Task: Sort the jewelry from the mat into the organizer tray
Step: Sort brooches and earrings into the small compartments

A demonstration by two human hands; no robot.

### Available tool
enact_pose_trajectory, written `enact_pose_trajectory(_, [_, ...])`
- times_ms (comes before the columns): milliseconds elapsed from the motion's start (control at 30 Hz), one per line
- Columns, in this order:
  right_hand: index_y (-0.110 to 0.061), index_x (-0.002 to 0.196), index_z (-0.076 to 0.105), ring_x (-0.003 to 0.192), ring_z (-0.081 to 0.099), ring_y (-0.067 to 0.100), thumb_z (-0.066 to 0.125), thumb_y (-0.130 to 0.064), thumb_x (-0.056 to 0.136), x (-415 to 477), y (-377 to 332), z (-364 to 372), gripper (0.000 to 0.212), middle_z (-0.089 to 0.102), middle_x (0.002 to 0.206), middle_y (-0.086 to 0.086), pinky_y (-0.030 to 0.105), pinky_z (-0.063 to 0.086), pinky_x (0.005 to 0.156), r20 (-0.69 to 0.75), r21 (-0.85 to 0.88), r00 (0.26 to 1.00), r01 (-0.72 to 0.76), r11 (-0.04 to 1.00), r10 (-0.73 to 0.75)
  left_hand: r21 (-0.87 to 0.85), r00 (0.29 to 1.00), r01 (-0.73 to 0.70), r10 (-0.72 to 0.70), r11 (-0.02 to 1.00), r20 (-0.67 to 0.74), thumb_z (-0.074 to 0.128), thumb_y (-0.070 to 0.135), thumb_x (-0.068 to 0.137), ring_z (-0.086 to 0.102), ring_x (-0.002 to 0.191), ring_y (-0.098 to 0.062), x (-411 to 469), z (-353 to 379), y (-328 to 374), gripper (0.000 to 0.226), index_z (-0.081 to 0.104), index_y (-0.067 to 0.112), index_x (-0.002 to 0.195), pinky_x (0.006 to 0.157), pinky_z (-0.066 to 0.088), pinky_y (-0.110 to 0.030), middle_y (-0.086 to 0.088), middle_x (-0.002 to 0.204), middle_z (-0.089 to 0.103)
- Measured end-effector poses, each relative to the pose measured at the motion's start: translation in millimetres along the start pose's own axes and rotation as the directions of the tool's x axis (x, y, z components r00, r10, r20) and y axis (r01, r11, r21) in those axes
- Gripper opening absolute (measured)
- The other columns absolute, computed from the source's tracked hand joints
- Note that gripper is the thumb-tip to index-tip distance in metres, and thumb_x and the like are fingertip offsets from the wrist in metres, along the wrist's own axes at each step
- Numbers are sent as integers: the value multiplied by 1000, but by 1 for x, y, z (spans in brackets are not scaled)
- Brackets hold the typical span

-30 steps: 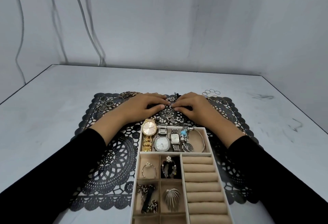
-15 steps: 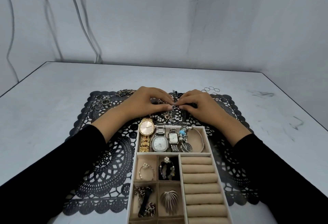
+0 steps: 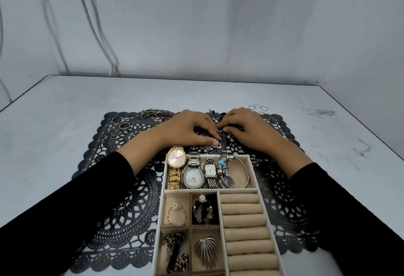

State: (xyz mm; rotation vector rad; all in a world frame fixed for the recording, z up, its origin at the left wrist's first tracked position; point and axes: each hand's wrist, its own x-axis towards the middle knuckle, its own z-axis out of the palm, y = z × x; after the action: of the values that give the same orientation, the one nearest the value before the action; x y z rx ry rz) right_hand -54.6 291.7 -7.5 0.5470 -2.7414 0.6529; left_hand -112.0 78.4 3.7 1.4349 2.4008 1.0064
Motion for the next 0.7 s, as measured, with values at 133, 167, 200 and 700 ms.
enact_pose_trajectory(133, [-17, 108, 72, 100, 54, 13, 64, -14, 89, 1, -1, -2, 20, 66, 105, 0, 26, 40, 88, 23, -3, 999, -24, 1000, 24, 10, 1000, 1, -1, 1000, 3, 76, 30, 84, 62, 100, 4, 0, 0, 0, 15, 79, 28, 98, 93, 46, -22, 17, 104, 70])
enact_pose_trajectory(167, [-17, 111, 71, 101, 54, 14, 64, -15, 89, 1, -2, -2, 22, 66, 106, 1, 25, 38, 88, 26, -2, 999, -32, 999, 32, 18, 1000, 2, -2, 1000, -1, 75, 31, 84, 62, 100, 4, 0, 0, 1, 15, 78, 27, 99, 95, 46, -23, 17, 104, 70])
enact_pose_trajectory(200, [-17, 113, 70, 102, 54, 14, 63, -16, 90, 1, -2, -2, 24, 65, 108, 2, 24, 37, 89, 32, -3, 999, -38, 999, 38, 29, 1000, 4, -4, 1000, -3, 75, 33, 84, 62, 101, 4, 0, 0, 2, 17, 78, 28, 100, 95, 46, -24, 17, 105, 69])
enact_pose_trajectory(700, [-10, 95, 65, 87, 45, 10, 67, -11, 85, 6, -8, 0, 10, 63, 94, 3, 17, 28, 71, 44, -31, 997, -64, 997, 65, 77, 999, 24, -27, 997, 44, 76, 33, 83, 60, 103, 0, 1, -2, 2, 15, 73, 29, 96, 97, 46, -33, 15, 102, 67])
